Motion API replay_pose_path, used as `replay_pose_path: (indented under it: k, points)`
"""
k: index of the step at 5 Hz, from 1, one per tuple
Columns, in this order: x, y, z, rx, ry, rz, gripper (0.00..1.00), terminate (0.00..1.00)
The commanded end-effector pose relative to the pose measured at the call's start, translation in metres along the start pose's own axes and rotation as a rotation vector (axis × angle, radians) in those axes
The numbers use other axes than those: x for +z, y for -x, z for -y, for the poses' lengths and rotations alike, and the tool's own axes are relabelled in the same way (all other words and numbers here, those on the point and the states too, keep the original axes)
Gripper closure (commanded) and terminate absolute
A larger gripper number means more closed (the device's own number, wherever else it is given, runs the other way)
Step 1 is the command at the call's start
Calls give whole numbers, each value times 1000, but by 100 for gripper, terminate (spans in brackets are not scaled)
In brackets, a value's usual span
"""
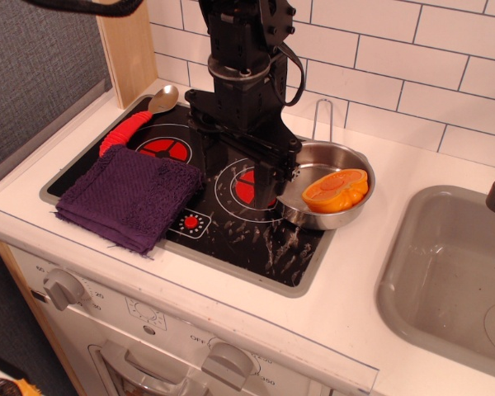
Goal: Move the purple towel to the right of the red spoon
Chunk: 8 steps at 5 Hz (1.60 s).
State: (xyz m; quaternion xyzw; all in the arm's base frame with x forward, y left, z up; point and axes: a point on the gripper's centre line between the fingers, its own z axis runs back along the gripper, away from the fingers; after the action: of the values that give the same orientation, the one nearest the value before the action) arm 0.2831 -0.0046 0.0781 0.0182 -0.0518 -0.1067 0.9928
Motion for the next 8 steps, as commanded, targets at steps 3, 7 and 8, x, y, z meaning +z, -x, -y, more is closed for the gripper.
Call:
replay_pose_path:
  k: [3,7,8]
  points:
    - [-9,44,-85,189,-38,-2,0,0]
    - [-57,41,-128,183,-50,-39,0,0]
    - [-58,23,-114,164,-77,-57,0,0]
